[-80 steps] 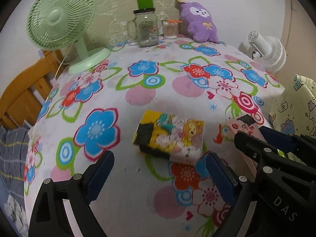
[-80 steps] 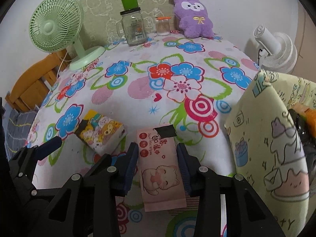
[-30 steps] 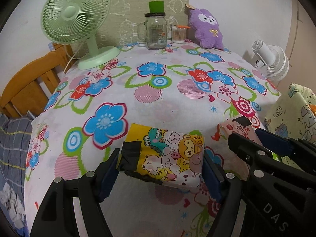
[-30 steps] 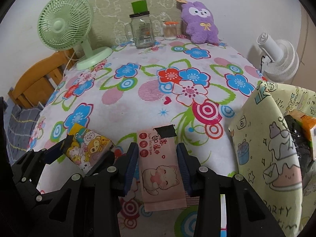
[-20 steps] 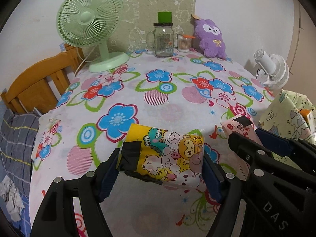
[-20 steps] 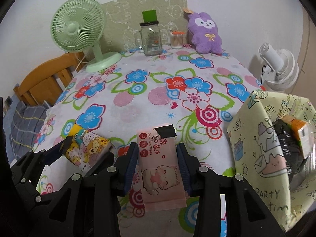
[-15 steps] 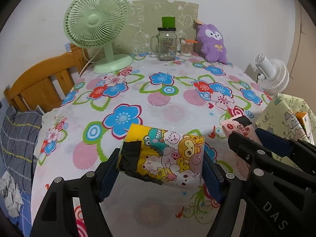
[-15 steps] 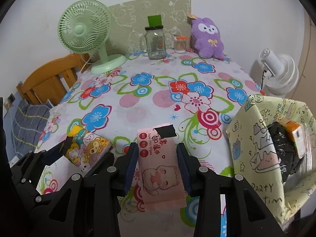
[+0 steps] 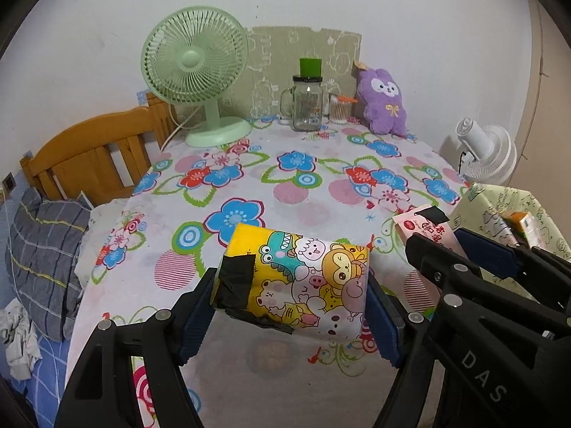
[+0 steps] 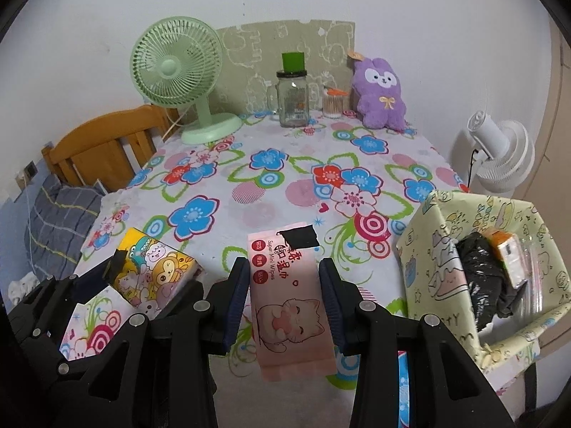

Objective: Organize soft objects
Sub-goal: 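Carry the pink packet and yellow box over the patterned box with both tools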

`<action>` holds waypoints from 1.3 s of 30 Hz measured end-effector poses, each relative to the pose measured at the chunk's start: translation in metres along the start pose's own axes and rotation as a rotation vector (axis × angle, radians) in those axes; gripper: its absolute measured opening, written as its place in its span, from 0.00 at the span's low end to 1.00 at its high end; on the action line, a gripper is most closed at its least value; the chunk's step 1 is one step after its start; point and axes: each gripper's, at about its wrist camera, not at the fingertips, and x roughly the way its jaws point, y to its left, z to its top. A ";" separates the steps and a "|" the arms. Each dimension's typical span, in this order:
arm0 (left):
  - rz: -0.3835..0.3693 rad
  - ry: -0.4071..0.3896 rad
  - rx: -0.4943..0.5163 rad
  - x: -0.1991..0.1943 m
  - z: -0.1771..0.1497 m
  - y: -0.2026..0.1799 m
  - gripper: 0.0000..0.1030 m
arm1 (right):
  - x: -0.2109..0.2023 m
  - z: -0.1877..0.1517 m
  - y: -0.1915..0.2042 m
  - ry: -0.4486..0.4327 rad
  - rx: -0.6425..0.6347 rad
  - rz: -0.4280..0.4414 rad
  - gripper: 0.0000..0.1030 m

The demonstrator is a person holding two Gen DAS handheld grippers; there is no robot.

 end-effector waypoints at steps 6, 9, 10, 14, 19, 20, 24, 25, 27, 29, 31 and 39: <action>-0.001 -0.044 0.007 -0.022 0.001 -0.009 0.76 | -0.023 0.001 -0.003 -0.041 -0.009 0.002 0.42; -0.007 -0.060 0.007 -0.031 0.002 -0.013 0.76 | -0.034 0.001 -0.005 -0.061 -0.022 -0.004 0.42; -0.008 -0.065 0.007 -0.034 0.003 -0.014 0.76 | -0.037 0.002 -0.006 -0.067 -0.024 -0.004 0.42; -0.014 -0.084 0.009 -0.045 0.005 -0.022 0.76 | -0.052 0.003 -0.012 -0.089 -0.023 -0.001 0.42; -0.024 -0.102 0.013 -0.056 0.008 -0.032 0.76 | -0.065 0.006 -0.020 -0.109 -0.025 0.000 0.42; -0.028 -0.105 0.014 -0.058 0.009 -0.035 0.76 | -0.068 0.006 -0.022 -0.111 -0.024 -0.001 0.42; -0.032 -0.114 0.023 -0.063 0.010 -0.044 0.76 | -0.076 0.006 -0.029 -0.121 -0.020 -0.006 0.42; -0.030 -0.119 0.026 -0.063 0.011 -0.046 0.76 | -0.077 0.006 -0.032 -0.123 -0.018 -0.007 0.42; -0.025 -0.126 0.033 -0.065 0.011 -0.052 0.76 | -0.080 0.006 -0.036 -0.128 -0.016 -0.011 0.42; -0.026 -0.129 0.036 -0.066 0.012 -0.056 0.76 | -0.081 0.007 -0.041 -0.130 -0.014 -0.013 0.42; -0.028 -0.132 0.039 -0.067 0.014 -0.061 0.76 | -0.083 0.008 -0.045 -0.131 -0.010 -0.014 0.42; -0.043 -0.139 0.060 -0.066 0.021 -0.083 0.76 | -0.087 0.012 -0.068 -0.136 0.015 -0.025 0.42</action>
